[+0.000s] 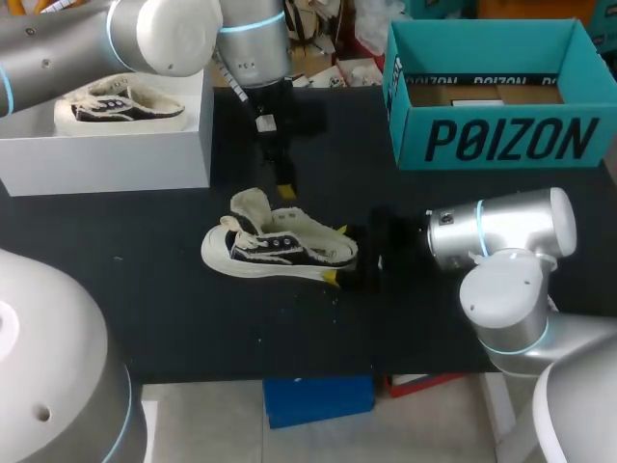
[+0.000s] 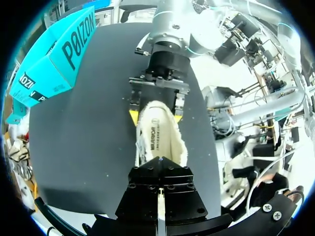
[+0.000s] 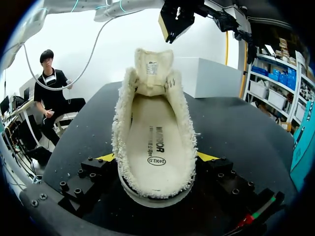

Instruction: Take the shoe out of the shoebox, open the shoe tongue, remove and reinsert the insole, then place the shoe into the shoebox

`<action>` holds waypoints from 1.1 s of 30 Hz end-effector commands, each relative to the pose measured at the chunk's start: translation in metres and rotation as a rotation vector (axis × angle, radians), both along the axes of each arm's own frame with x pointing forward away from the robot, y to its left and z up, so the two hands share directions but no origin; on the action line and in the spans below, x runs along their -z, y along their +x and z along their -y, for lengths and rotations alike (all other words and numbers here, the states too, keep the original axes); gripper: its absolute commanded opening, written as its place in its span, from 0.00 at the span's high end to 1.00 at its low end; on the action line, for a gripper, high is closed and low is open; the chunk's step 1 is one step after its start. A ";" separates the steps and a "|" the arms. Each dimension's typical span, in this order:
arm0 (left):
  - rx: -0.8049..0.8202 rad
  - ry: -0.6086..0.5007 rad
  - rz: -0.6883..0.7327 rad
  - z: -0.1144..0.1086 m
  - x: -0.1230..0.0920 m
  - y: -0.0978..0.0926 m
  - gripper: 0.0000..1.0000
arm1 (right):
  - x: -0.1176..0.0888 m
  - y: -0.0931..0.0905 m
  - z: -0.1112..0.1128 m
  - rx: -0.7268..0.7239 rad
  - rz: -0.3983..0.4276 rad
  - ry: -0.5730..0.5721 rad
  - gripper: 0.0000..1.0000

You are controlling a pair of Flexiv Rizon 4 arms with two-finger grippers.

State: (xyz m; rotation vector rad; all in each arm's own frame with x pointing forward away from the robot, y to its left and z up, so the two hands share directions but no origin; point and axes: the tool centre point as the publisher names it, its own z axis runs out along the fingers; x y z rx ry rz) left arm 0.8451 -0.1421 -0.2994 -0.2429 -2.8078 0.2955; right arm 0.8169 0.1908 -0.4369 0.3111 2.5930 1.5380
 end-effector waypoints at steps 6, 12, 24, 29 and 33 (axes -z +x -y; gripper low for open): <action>0.085 0.028 -0.105 0.006 0.021 0.004 1.00 | 0.003 0.000 -0.002 0.001 -0.001 -0.001 1.00; 0.100 0.038 -0.113 0.006 0.031 0.000 1.00 | 0.003 0.000 -0.002 0.001 -0.001 -0.001 1.00; 0.091 0.058 -0.158 0.005 0.058 -0.014 1.00 | 0.003 0.000 -0.002 0.001 -0.001 -0.001 1.00; 0.093 0.062 -0.174 0.004 0.068 -0.022 1.00 | 0.003 0.000 -0.002 0.001 -0.001 -0.001 1.00; 0.093 0.060 -0.192 0.003 0.076 -0.028 1.00 | 0.003 0.000 -0.002 0.001 -0.001 -0.001 1.00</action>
